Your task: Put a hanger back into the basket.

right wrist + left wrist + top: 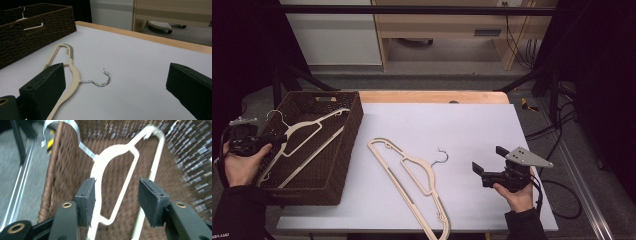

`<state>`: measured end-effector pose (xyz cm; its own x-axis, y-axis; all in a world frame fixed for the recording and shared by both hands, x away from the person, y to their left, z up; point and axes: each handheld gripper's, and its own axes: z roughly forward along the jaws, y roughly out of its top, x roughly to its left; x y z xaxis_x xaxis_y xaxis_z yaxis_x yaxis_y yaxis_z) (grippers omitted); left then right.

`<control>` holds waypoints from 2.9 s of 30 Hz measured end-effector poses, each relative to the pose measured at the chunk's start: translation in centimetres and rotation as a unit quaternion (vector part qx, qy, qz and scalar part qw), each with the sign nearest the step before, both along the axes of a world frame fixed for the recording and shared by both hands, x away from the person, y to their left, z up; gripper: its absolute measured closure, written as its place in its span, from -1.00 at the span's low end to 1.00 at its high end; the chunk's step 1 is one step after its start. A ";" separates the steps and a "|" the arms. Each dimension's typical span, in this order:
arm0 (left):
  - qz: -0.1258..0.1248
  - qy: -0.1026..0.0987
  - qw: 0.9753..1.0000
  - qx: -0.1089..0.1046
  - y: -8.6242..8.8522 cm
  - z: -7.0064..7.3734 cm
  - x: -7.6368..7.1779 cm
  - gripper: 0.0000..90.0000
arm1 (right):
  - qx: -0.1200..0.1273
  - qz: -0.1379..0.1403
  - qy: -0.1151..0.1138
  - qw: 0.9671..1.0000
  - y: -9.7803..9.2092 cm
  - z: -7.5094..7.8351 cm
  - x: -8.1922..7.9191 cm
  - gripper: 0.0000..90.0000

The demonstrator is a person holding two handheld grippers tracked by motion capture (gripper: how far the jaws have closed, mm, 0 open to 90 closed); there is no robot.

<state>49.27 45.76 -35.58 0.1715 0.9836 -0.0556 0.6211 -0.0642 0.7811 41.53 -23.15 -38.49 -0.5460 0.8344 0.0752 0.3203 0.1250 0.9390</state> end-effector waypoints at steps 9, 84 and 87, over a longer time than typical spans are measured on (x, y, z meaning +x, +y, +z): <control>-0.086 -0.136 0.986 -0.042 -3.7 3.1 -3.5 -0.55 | 0.003 0.000 -0.005 1.000 0.0 0.3 -0.2 -0.93; -0.379 0.006 0.925 0.018 -39.5 -8.1 2.2 -0.34 | 0.019 0.016 -0.003 1.000 -0.1 -0.2 -0.3 -0.92; -0.378 0.019 0.925 0.026 -39.9 -8.9 2.7 -0.26 | 0.019 0.017 -0.002 1.000 -0.2 -0.2 -0.3 -0.92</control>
<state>51.97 5.82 -44.43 0.8100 0.5856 -0.0309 0.4101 -0.5281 0.7436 41.24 -23.30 -38.73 -0.5737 0.8124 0.1040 0.3121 0.0995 0.9448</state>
